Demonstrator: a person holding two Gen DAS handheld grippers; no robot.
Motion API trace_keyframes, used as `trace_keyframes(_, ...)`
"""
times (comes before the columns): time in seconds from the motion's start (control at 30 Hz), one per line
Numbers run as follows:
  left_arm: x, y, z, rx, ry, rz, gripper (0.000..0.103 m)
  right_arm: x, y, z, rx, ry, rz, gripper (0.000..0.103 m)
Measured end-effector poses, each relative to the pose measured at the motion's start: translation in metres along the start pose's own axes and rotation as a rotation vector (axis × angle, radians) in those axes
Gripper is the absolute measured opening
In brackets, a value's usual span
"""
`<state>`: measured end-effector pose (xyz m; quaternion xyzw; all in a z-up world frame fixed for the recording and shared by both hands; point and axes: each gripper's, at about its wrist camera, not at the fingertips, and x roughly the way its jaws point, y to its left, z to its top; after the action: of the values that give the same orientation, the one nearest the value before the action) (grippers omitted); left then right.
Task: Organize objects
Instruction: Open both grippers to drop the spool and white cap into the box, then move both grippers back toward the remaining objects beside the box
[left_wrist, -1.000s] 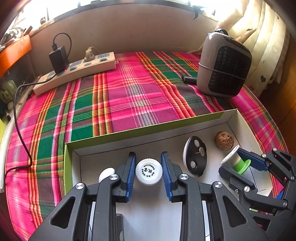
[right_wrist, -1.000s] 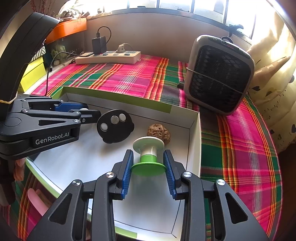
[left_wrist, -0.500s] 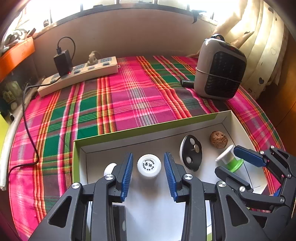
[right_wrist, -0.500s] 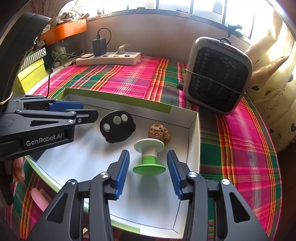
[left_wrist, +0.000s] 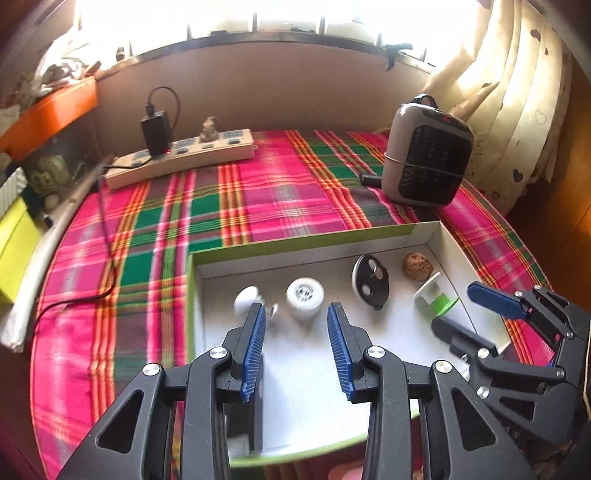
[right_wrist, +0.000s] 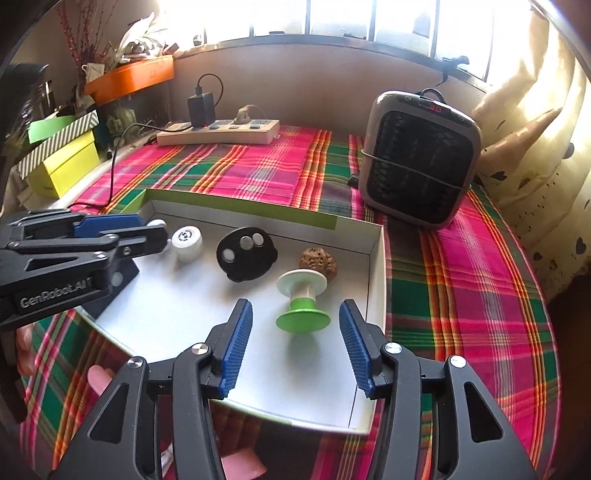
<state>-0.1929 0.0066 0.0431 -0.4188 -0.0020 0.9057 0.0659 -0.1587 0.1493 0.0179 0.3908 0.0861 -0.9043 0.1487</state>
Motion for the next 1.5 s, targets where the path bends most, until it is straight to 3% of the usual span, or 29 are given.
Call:
trace_keyframes(0.37, -0.039, -0.001, -0.036, 0.006, -0.047, -0.018, 0.033, -0.033, 0.003, -0.015, 0.039, -0.034, -0.010, 0.051)
trace_keyframes(0.83, -0.075, 0.011, -0.090, -0.026, -0.047, -0.075, 0.033, -0.073, 0.008, -0.059, 0.129, -0.047, -0.034, 0.051)
trace_keyframes(1.17, -0.075, 0.017, -0.120, -0.045, -0.009, -0.112, 0.033, -0.064, 0.025, -0.072, 0.174, 0.010, 0.004, 0.051)
trace_keyframes(1.5, -0.074, 0.017, -0.120, -0.048, 0.006, -0.146, 0.033, -0.049, 0.028, -0.070, 0.207, 0.029, 0.005, 0.052)
